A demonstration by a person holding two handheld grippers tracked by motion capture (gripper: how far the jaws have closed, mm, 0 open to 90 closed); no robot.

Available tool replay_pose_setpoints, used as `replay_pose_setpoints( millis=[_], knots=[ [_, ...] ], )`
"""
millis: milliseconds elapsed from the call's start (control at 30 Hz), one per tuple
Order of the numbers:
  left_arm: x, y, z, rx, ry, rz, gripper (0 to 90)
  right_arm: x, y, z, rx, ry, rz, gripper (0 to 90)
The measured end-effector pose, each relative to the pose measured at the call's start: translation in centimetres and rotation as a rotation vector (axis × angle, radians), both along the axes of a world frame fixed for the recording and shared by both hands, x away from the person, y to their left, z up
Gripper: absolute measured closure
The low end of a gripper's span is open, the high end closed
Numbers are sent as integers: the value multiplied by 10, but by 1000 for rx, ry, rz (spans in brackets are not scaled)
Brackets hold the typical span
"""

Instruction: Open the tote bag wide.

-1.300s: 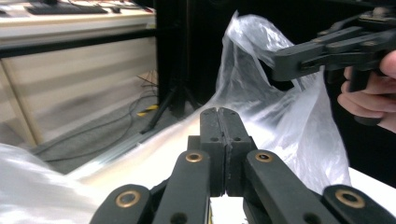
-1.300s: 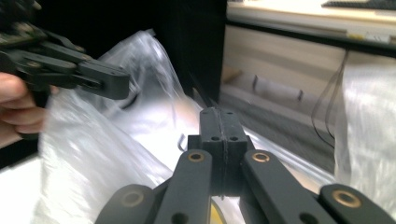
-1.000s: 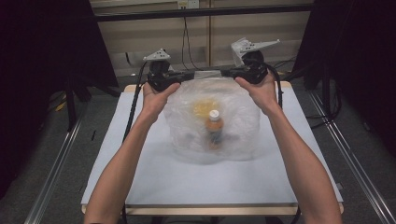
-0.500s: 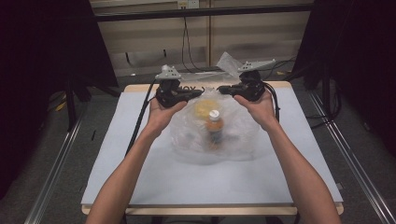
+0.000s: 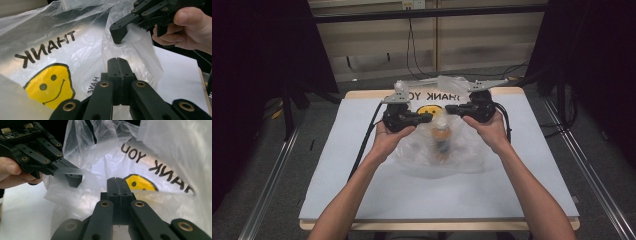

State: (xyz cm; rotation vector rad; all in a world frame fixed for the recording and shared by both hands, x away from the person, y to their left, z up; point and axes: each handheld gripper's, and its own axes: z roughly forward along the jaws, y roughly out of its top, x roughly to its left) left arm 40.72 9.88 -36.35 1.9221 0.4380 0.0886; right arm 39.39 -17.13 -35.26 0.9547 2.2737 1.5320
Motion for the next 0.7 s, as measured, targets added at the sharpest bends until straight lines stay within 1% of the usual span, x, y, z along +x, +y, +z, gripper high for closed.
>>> replay_pose_setpoints(
  millis=[33, 100, 133, 167, 233, 300, 333, 367, 433, 500, 567, 700],
  knots=[
    [-1, 0, 0, -2, 6, -5, 900, -3, -1, -2, 8, -1, -1, 900],
    [-6, 0, -3, 6, 1, -8, 900, -7, -3, -4, 14, -3, 3, 900],
    [-7, 0, -5, 2, 4, -9, 900, -9, -4, -5, 11, -3, 2, 900],
    [-8, 1, -7, 15, -3, -3, 900, -10, -4, -6, 6, -1, 2, 900],
    [-7, 3, -13, 12, 14, 4, 900, -13, -6, -8, -2, -9, -9, 900],
    [-8, 4, -17, 10, 29, 4, 900, -13, -8, -11, 3, 1, -13, 900],
    [-8, 4, -18, 15, 24, -1, 900, -14, -8, -14, -1, 7, -14, 900],
    [-10, 3, -18, 5, 30, -1, 900, -15, -8, -16, -4, 10, -10, 900],
    [-13, 2, -18, 7, 24, -13, 900, -16, -7, -20, -8, 20, -3, 900],
    [-17, 1, -19, 4, 21, -24, 900, -19, -6, -22, -5, 18, 0, 900],
    [-22, 2, -22, 4, 20, -31, 900, -22, -6, -24, -5, 21, 4, 900],
    [-26, 3, -29, -2, 31, -44, 900, -28, -5, -33, -22, 33, 9, 900]
  ],
)
